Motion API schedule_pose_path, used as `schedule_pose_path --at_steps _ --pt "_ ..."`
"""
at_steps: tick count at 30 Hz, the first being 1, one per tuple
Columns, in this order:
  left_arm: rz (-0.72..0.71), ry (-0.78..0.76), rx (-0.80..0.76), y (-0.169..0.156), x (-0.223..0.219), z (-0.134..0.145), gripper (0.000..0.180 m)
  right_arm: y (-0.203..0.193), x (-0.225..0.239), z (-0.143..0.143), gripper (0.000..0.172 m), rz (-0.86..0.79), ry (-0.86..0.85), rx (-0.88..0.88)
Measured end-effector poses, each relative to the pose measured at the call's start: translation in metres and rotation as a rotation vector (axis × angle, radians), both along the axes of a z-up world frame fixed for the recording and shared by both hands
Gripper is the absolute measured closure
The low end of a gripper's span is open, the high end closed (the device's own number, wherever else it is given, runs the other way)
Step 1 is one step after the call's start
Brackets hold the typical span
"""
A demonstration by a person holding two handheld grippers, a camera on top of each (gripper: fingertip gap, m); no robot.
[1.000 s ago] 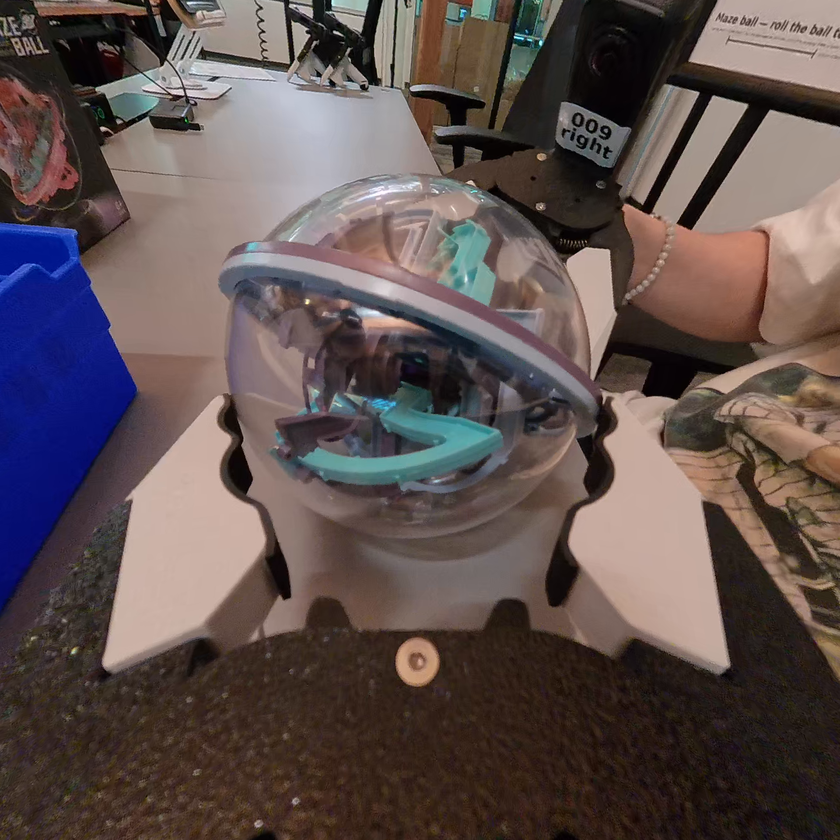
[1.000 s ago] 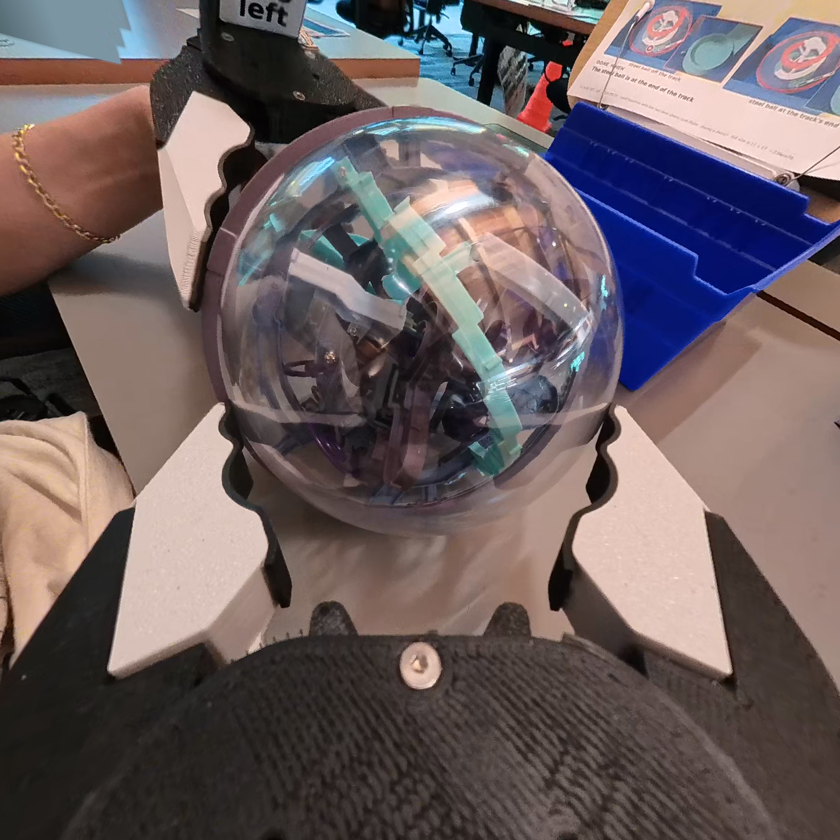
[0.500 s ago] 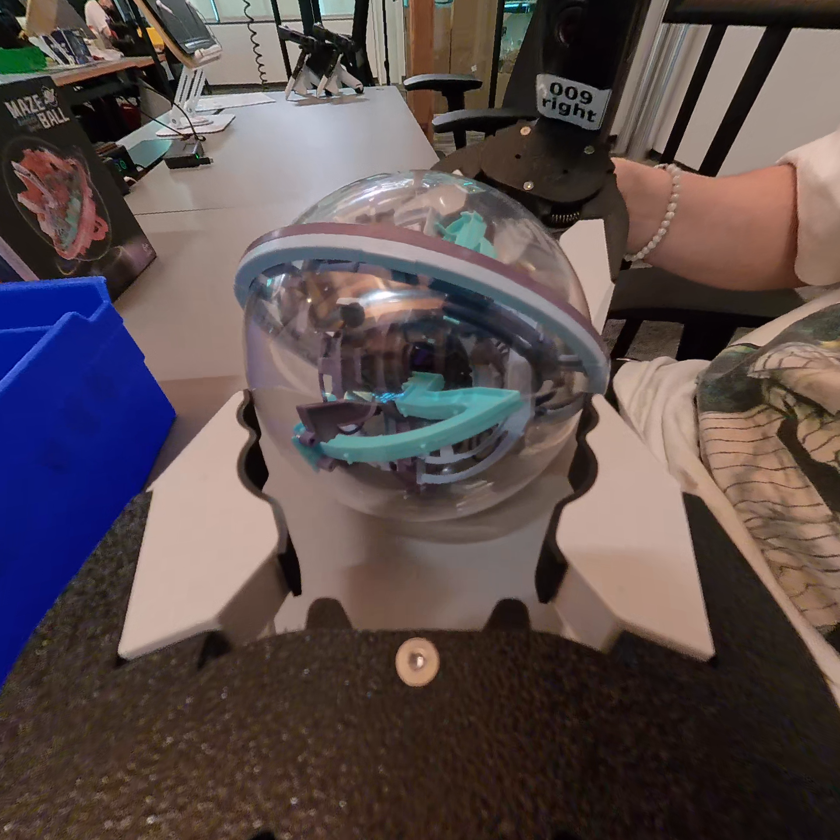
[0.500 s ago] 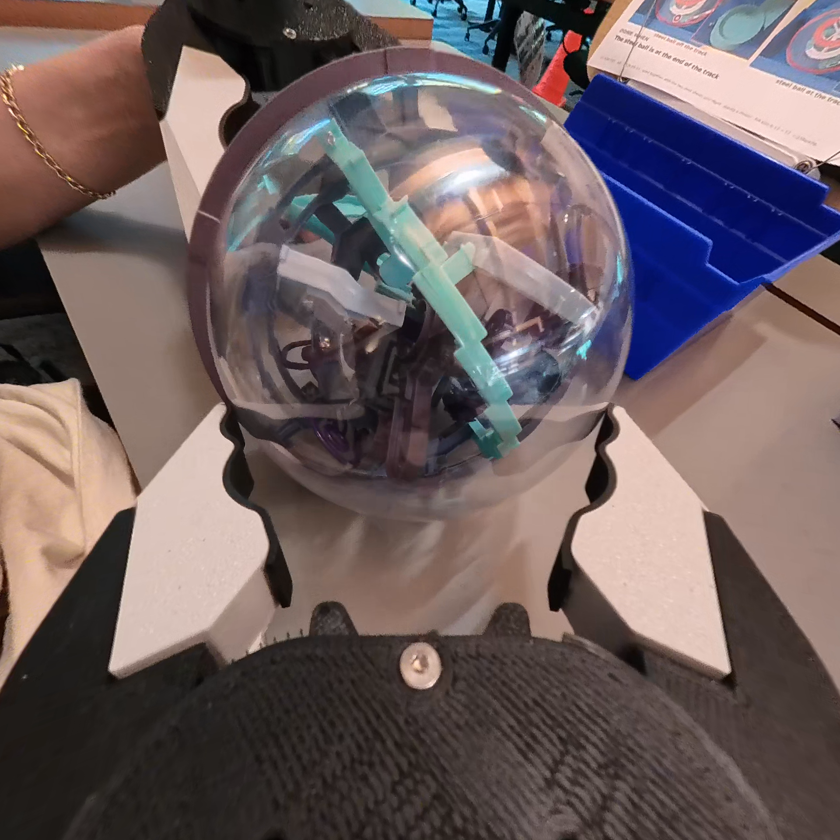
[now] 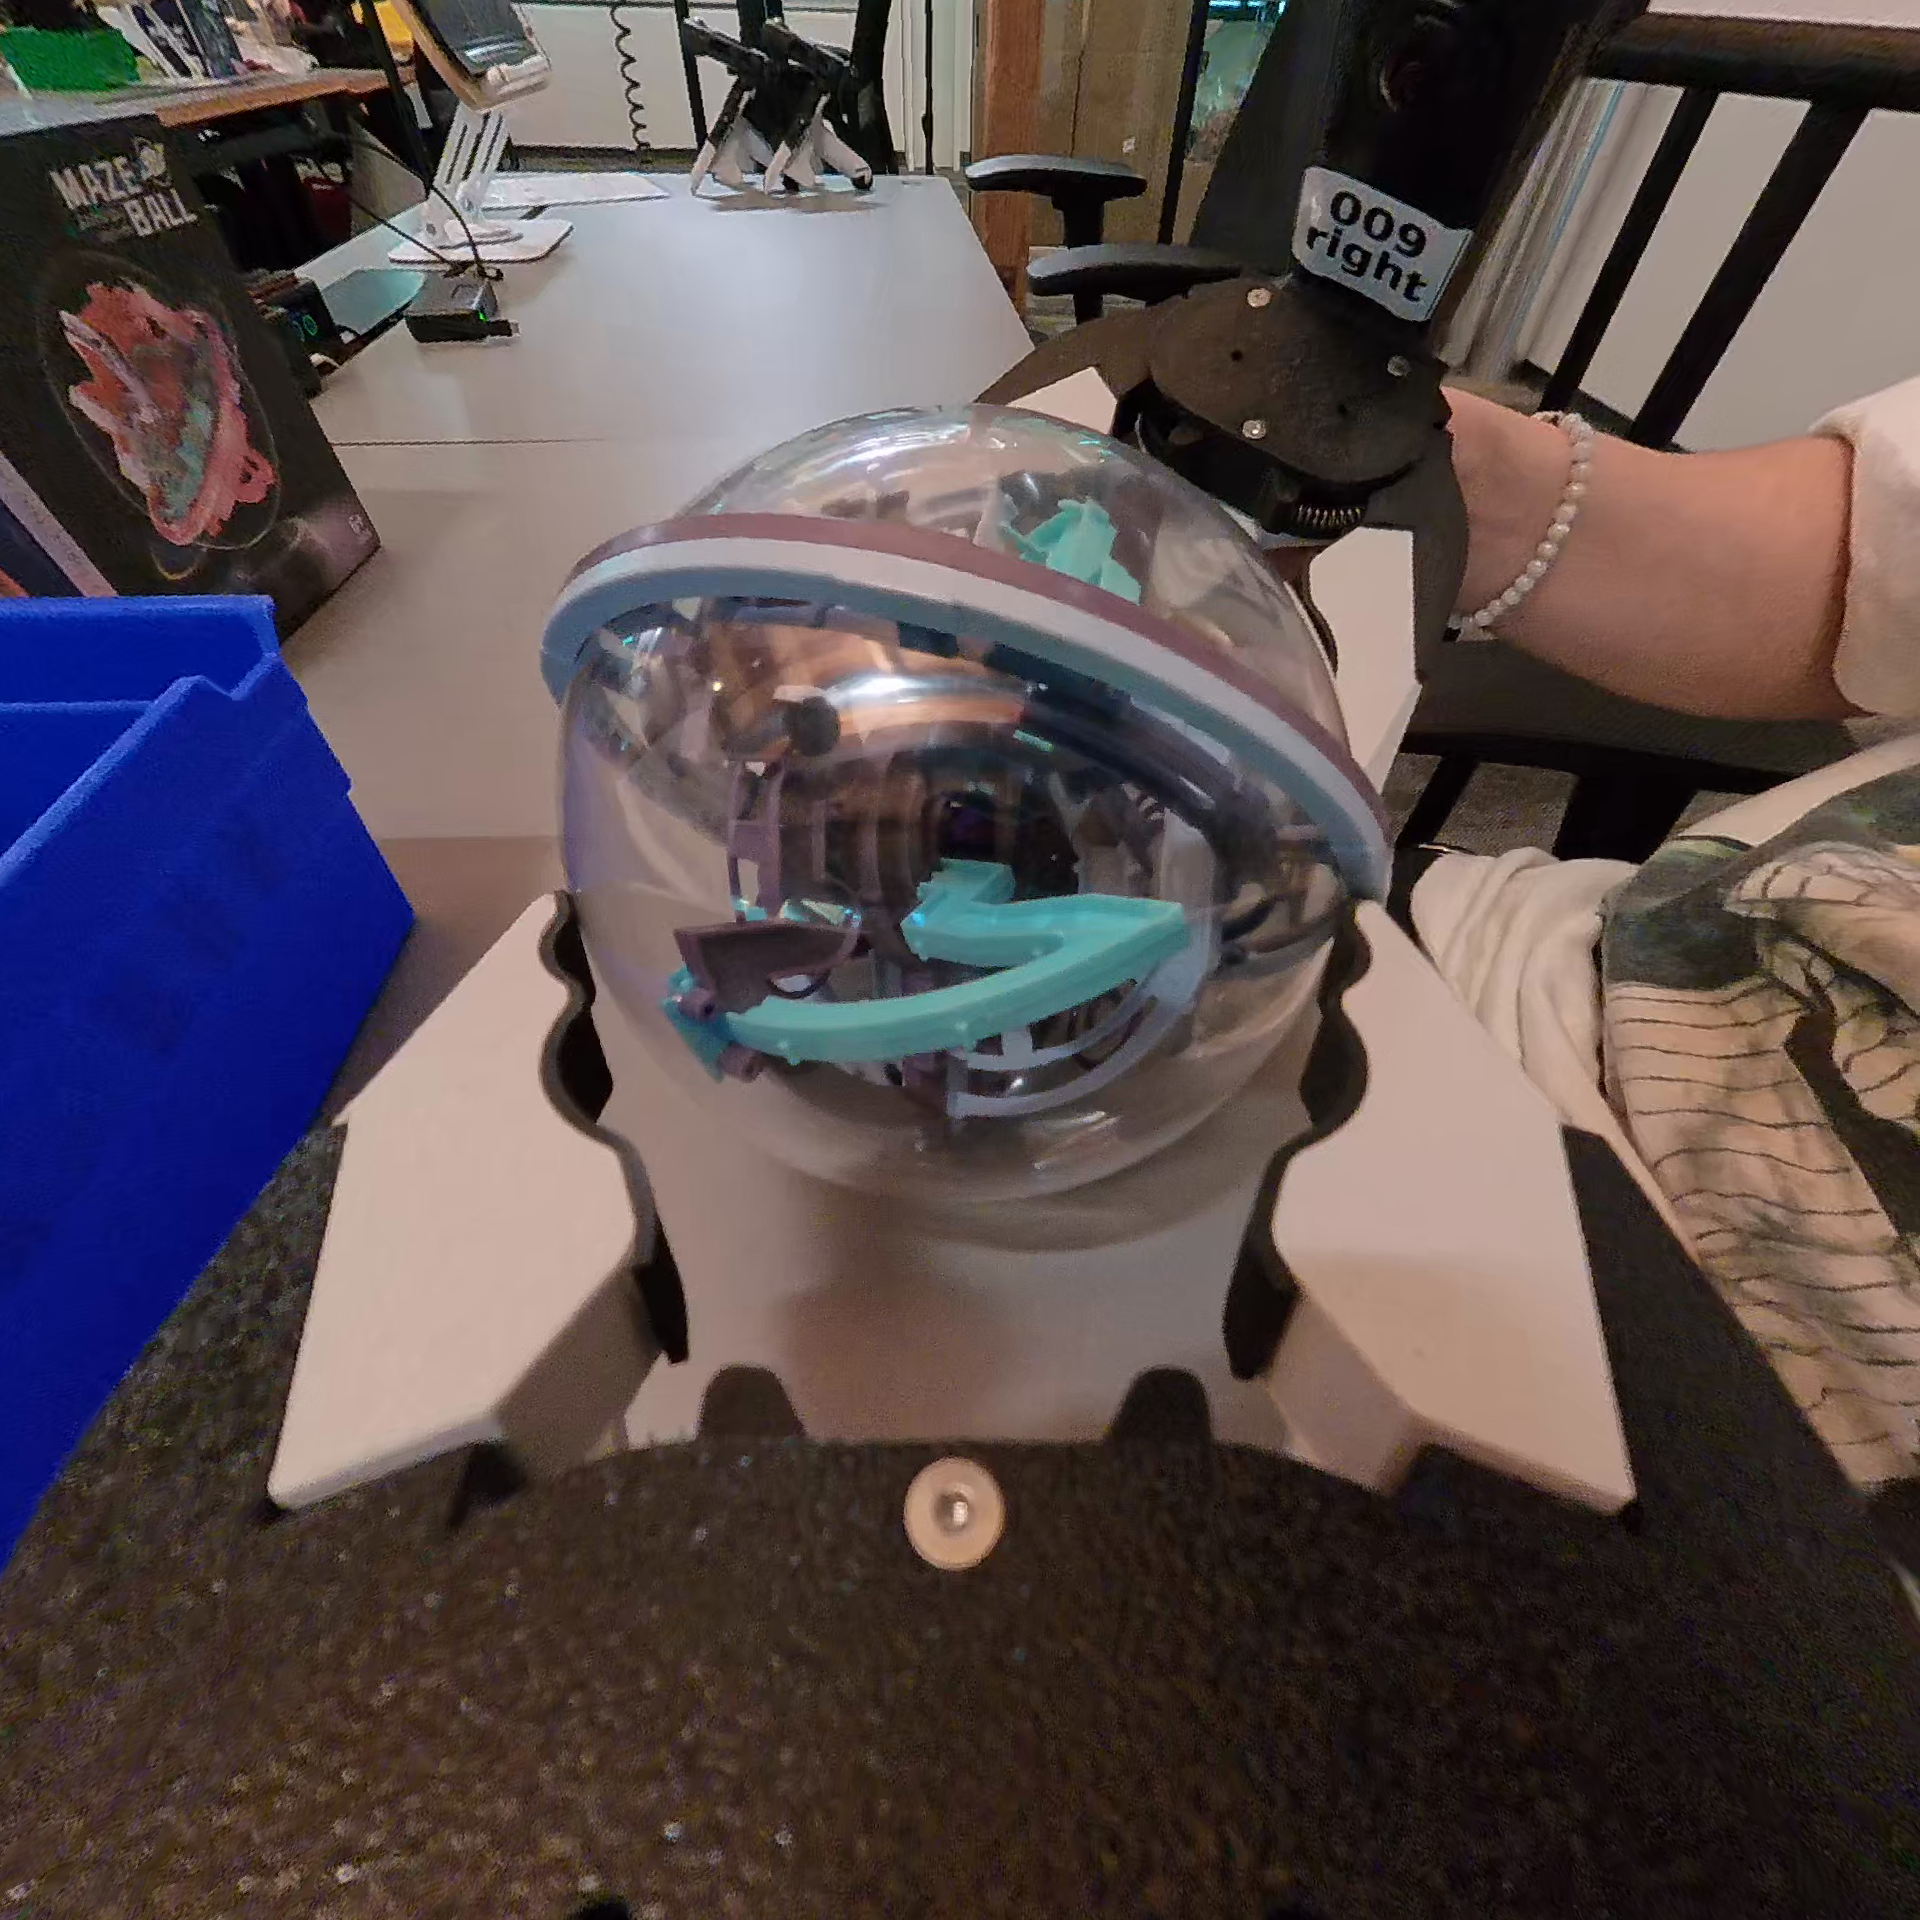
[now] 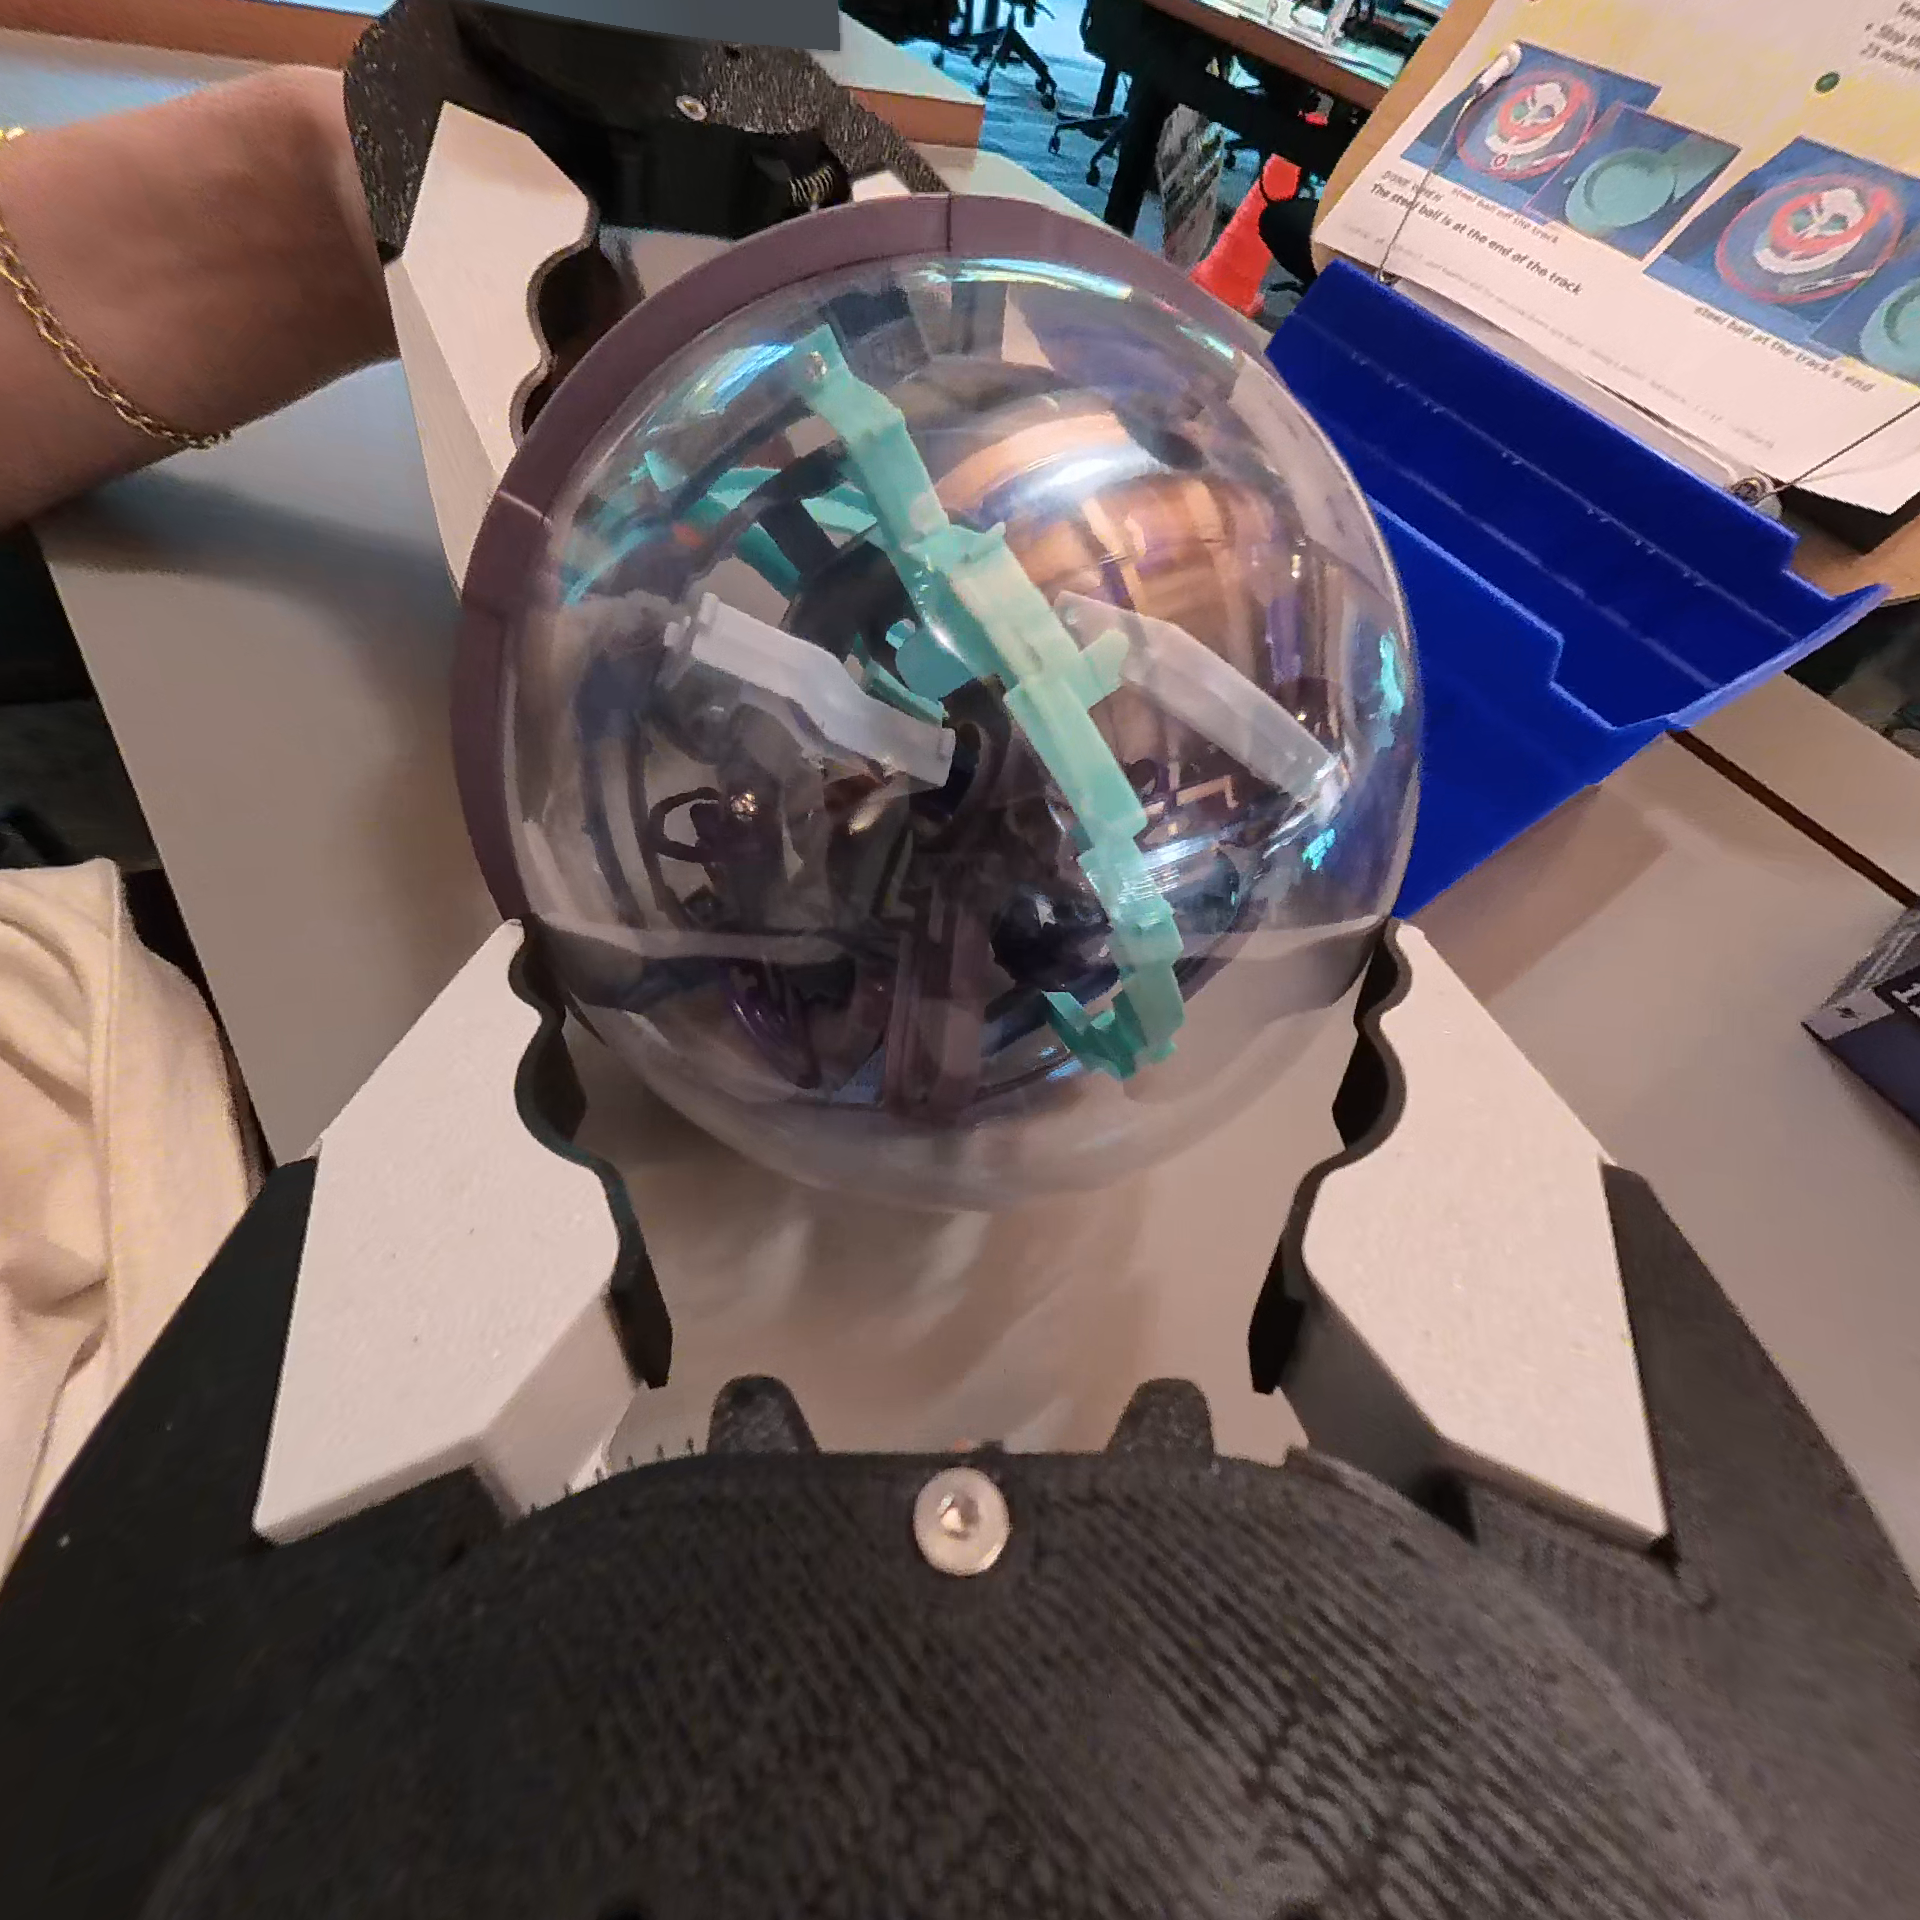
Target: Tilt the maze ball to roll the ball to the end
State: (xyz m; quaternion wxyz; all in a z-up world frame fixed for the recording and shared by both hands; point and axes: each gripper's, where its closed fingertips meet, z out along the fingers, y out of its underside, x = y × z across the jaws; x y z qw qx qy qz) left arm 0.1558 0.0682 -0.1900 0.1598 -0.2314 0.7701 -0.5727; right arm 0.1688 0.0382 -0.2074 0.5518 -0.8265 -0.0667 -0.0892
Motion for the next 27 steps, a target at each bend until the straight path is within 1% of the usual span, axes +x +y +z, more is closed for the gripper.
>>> schedule_pose_path --at_steps 10,21,27 --pt "0.028 0.044 -0.044 0.0011 0.005 0.0004 0.047 0.0016 0.0041 0.001 0.026 0.041 0.067 0.02" --pt "0.028 0.036 -0.015 -0.0005 0.0053 0.0001 0.047 -0.0002 0.0045 0.0011 0.026 0.056 0.061 0.05" --pt "0.02 0.004 0.028 -0.0047 0.0036 -0.0004 0.047 -0.006 0.0038 -0.0006 0.027 0.055 0.003 0.028"
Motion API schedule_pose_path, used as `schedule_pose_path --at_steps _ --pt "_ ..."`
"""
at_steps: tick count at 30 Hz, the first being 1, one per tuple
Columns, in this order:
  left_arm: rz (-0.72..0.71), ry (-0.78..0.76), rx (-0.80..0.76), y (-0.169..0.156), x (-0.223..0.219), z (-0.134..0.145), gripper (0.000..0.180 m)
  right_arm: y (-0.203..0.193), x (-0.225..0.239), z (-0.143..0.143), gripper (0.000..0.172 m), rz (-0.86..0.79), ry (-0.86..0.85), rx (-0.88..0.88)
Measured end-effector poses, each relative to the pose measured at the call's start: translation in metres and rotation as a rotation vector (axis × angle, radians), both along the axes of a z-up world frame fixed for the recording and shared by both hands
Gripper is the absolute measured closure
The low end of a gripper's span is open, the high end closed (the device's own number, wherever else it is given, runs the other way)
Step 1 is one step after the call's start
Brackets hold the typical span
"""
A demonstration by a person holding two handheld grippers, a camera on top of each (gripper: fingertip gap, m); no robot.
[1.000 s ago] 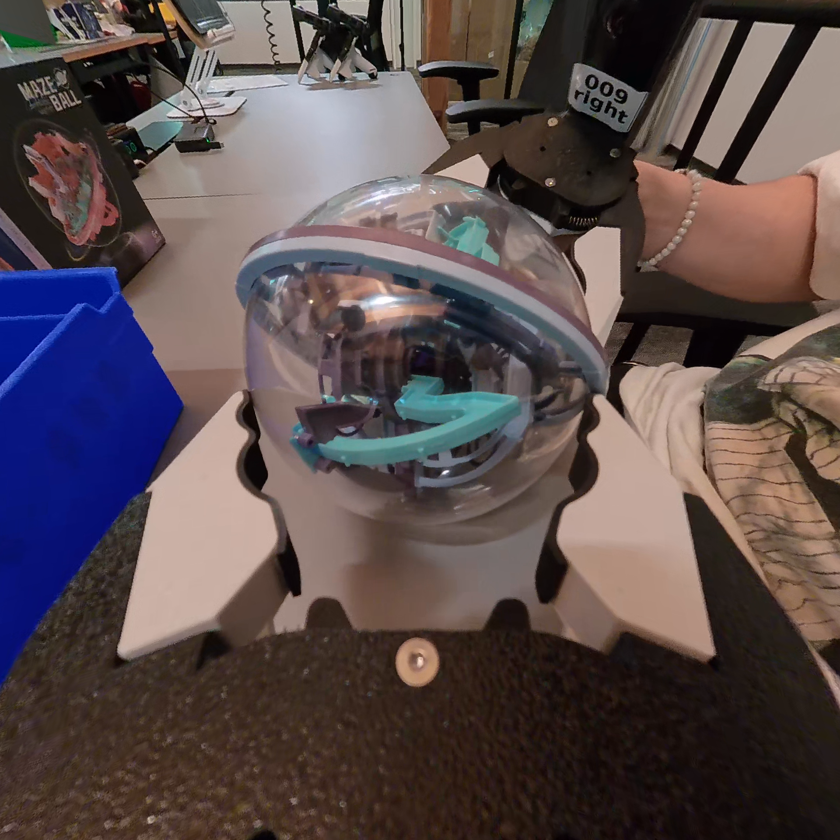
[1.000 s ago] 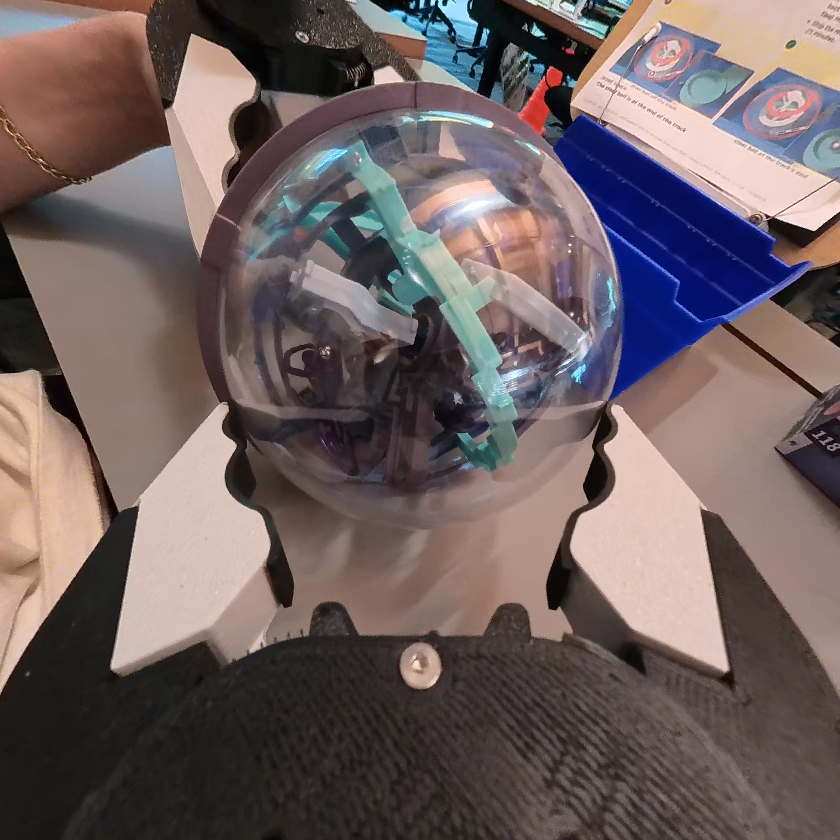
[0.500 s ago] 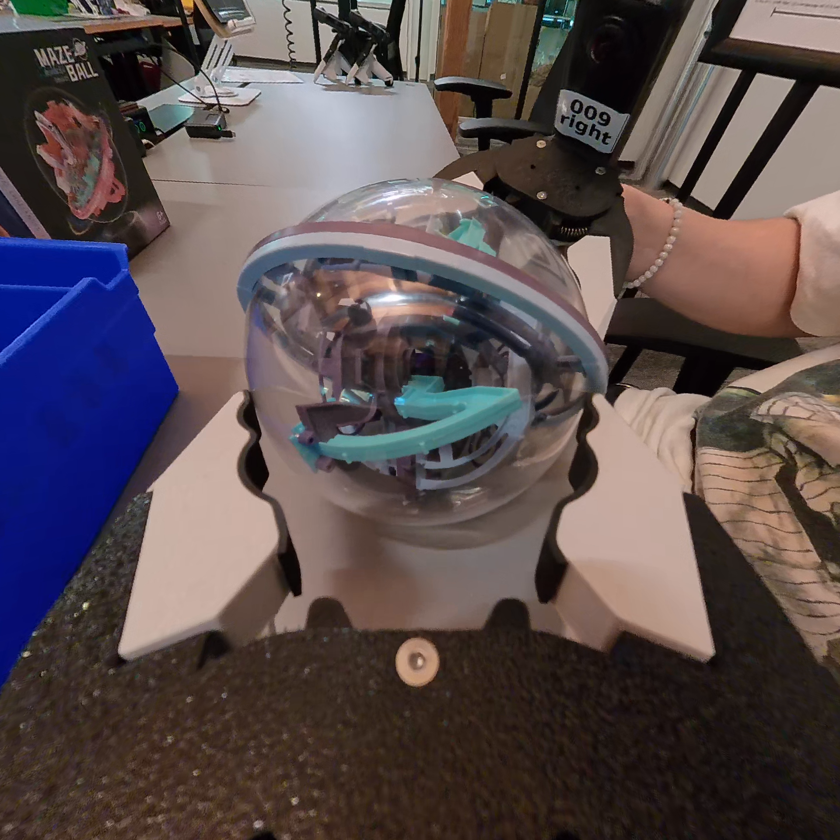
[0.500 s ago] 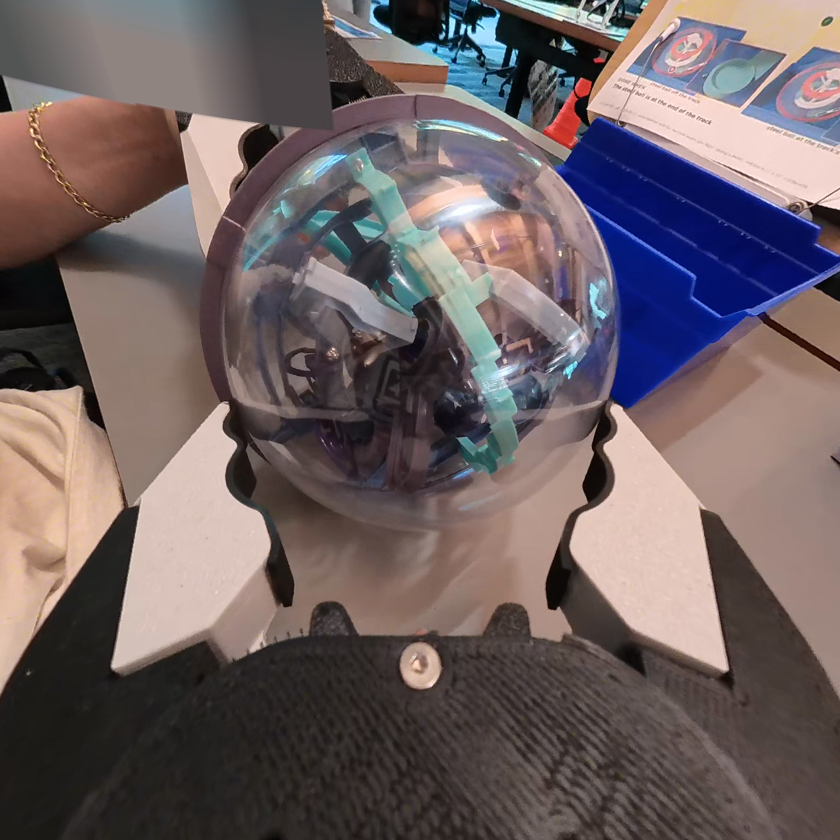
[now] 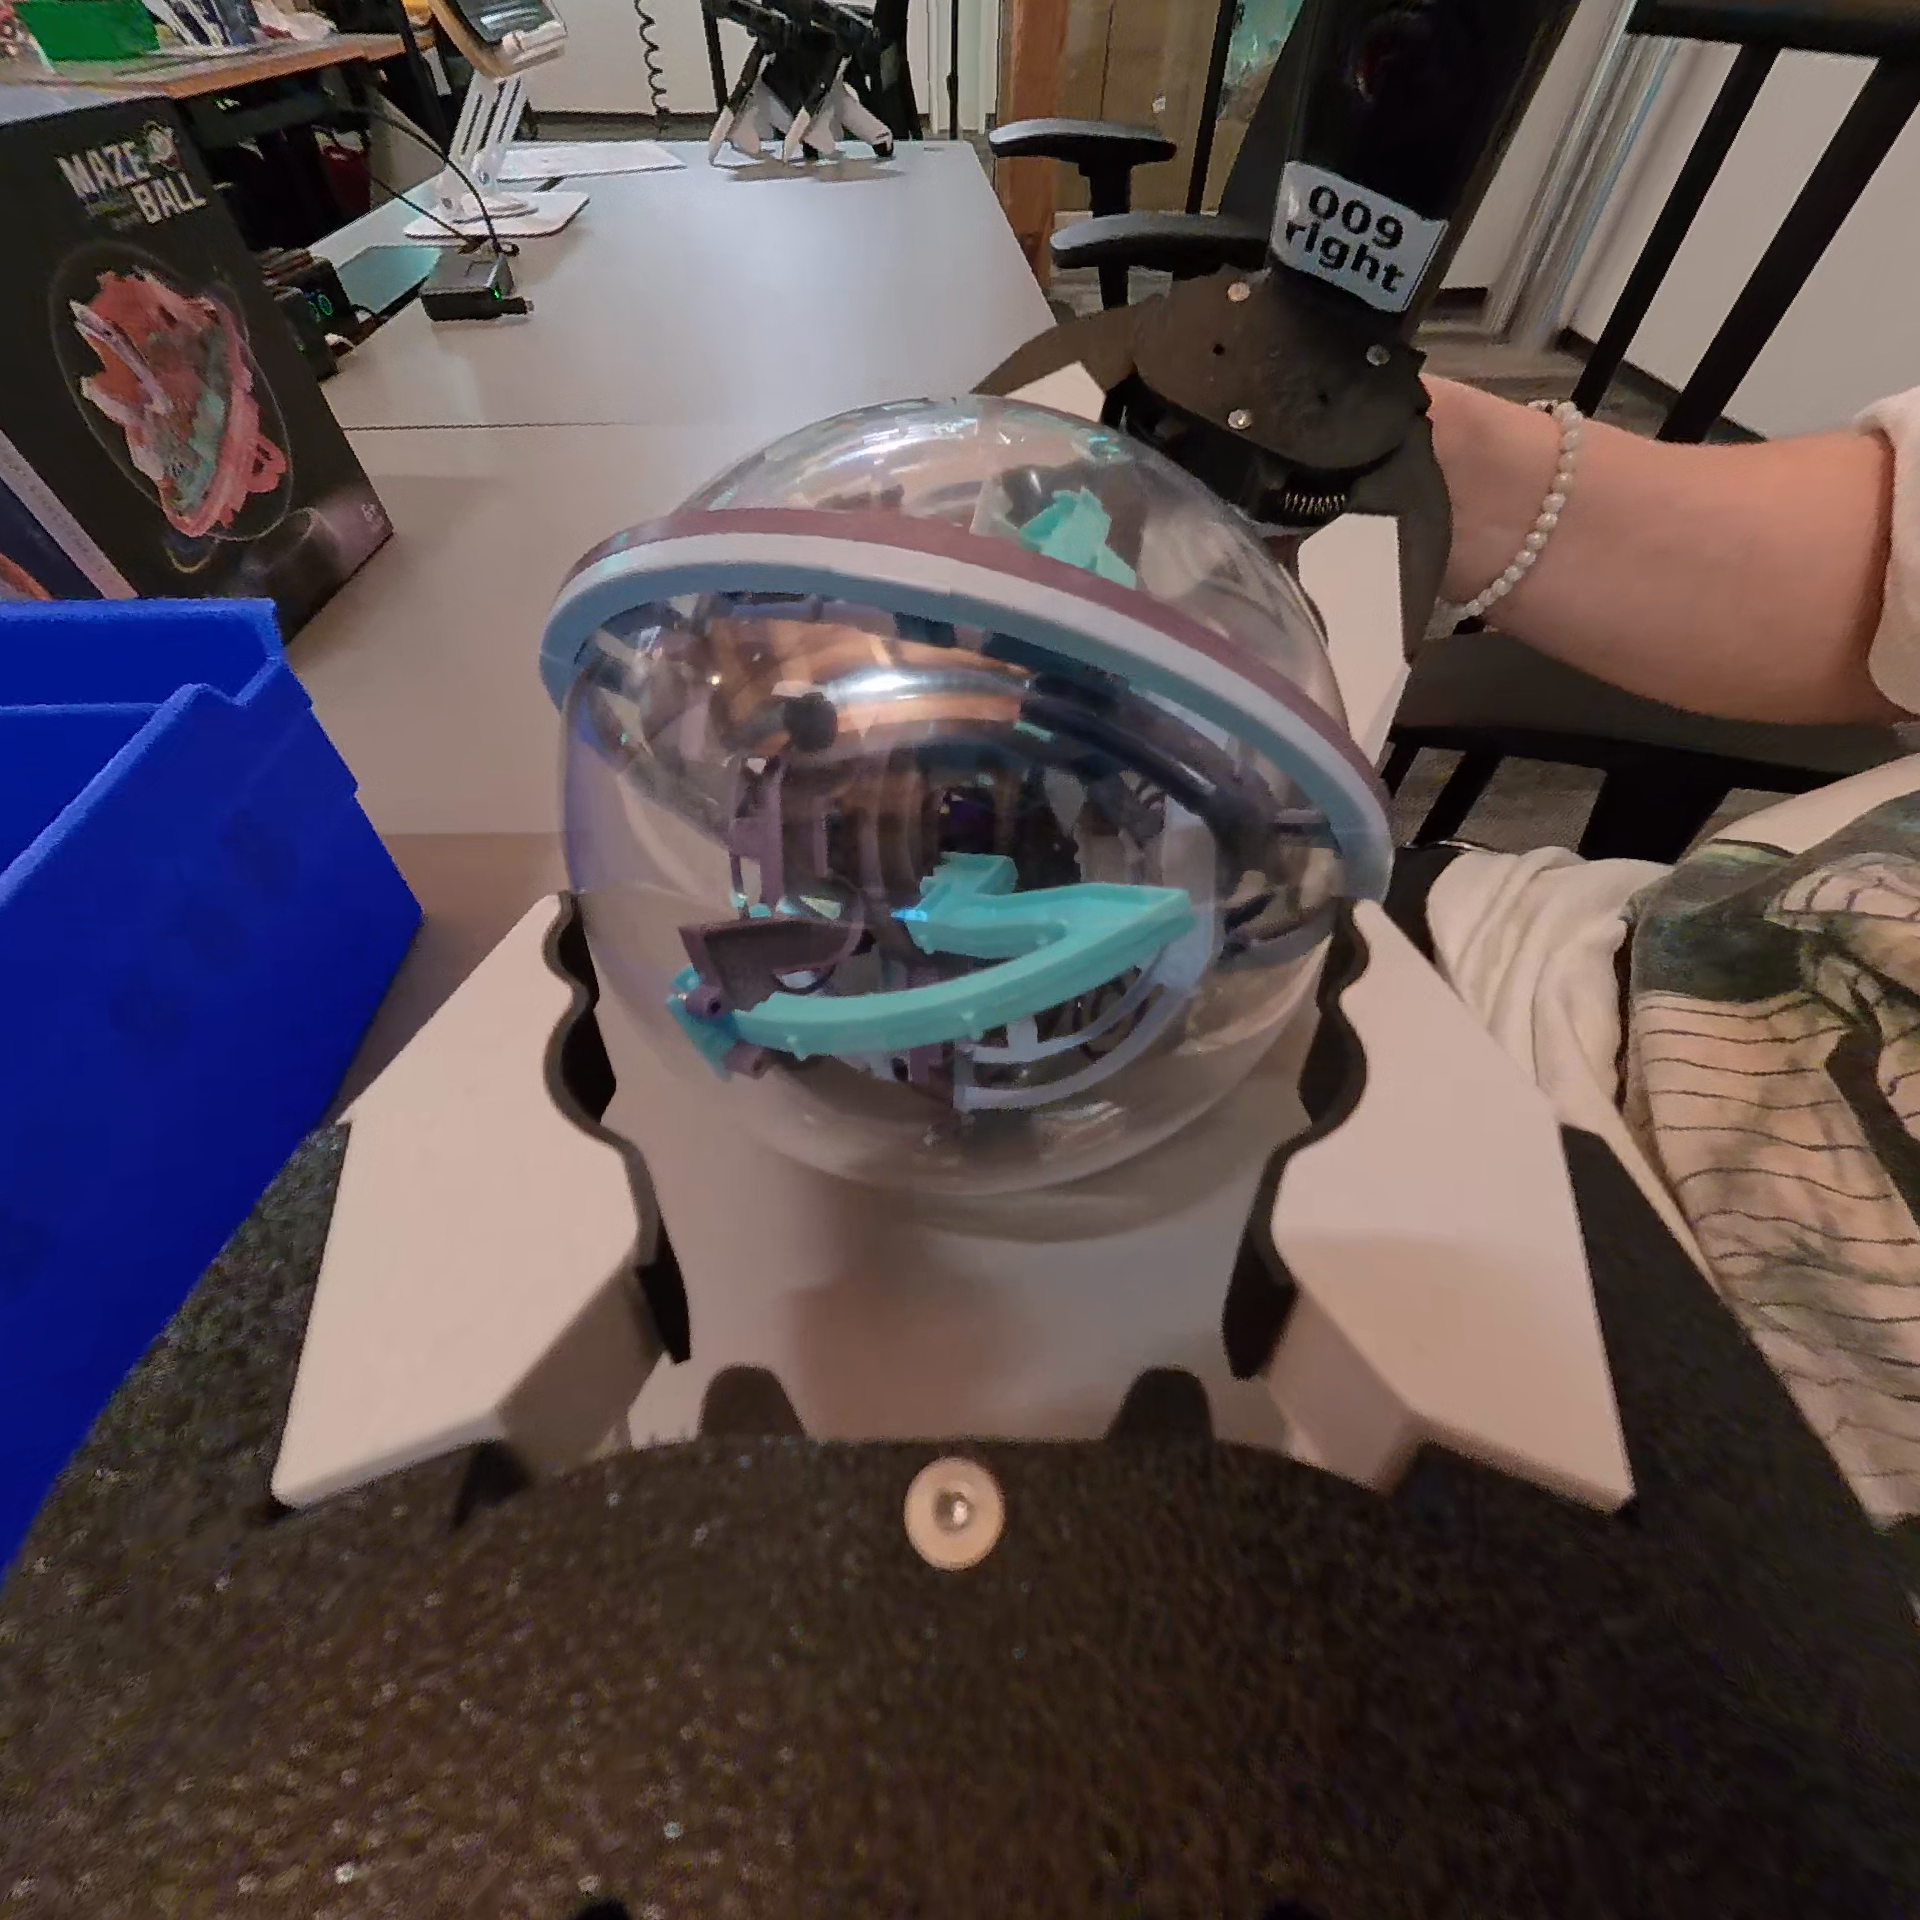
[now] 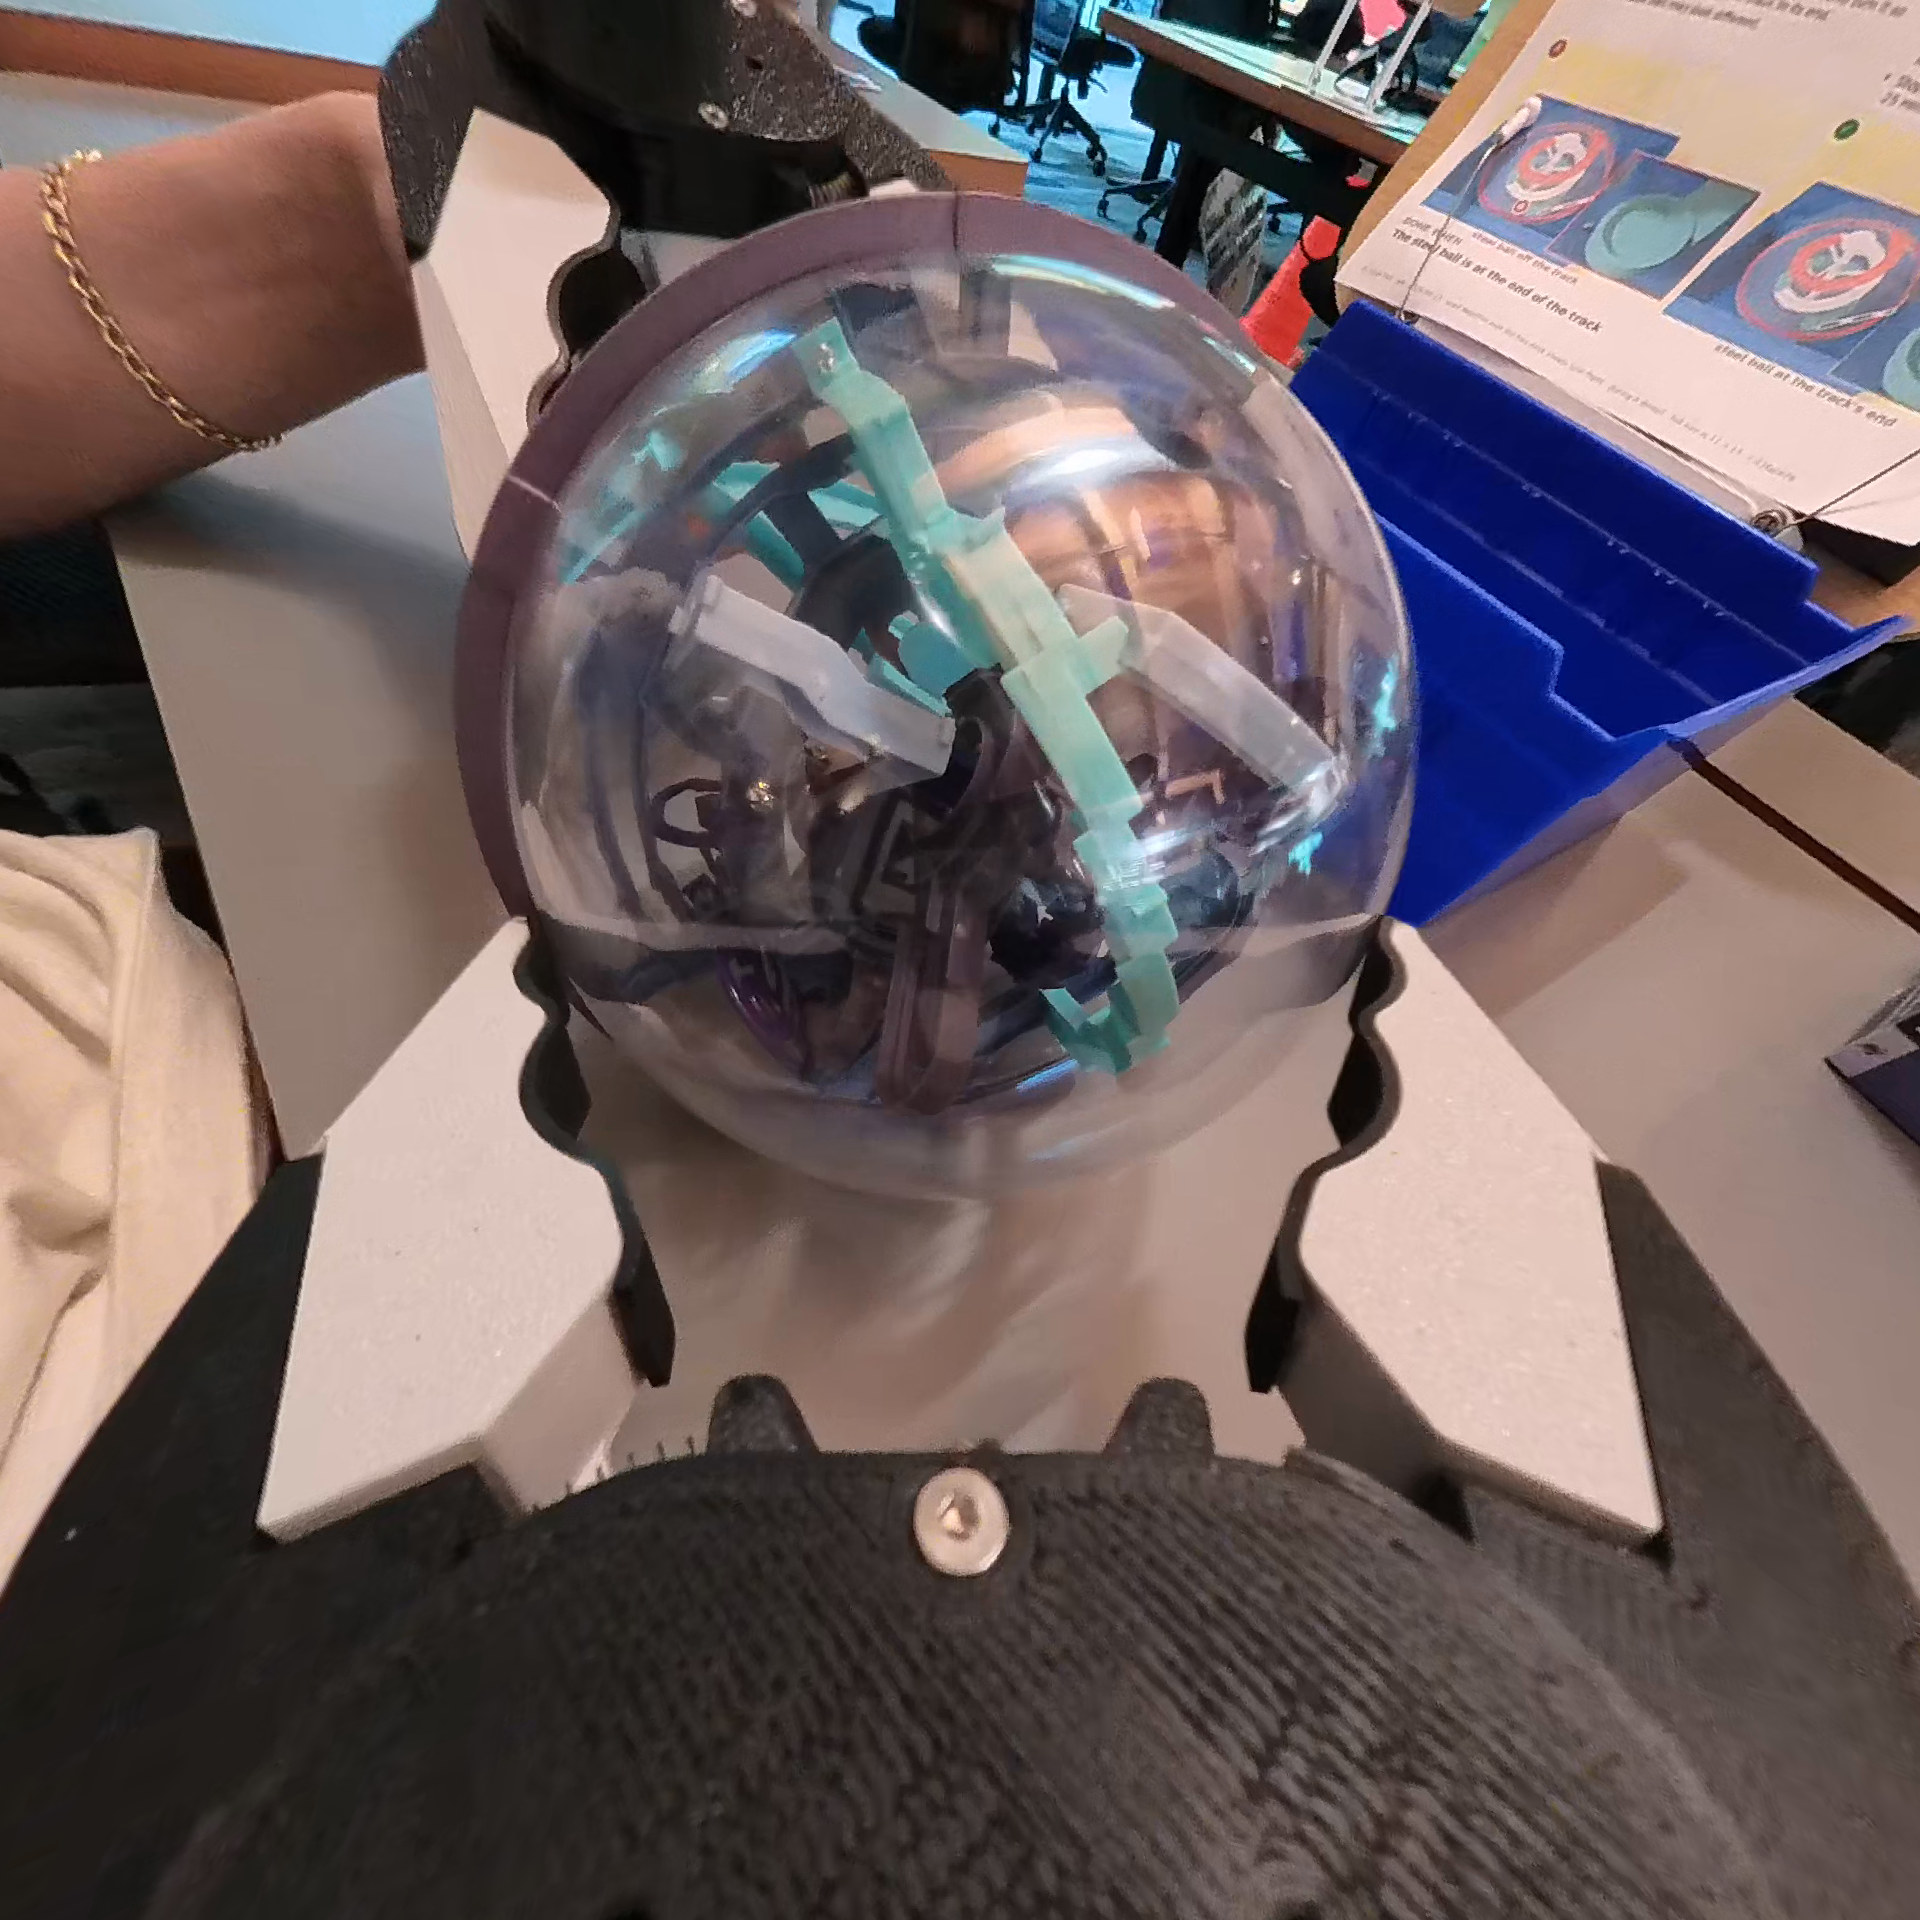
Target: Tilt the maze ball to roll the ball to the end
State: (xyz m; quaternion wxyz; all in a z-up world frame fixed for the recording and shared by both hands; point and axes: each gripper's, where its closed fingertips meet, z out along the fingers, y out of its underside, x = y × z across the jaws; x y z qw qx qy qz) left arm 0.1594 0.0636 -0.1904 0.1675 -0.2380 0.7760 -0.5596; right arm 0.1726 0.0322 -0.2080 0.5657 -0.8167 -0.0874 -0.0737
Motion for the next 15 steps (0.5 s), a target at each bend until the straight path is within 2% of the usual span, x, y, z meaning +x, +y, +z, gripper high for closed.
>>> schedule_pose_path --at_steps 15 --pt "-0.013 -0.068 0.075 -0.0093 -0.0024 0.0013 0.047 -0.0091 -0.0011 -0.0008 0.027 -0.022 -0.063 0.064"
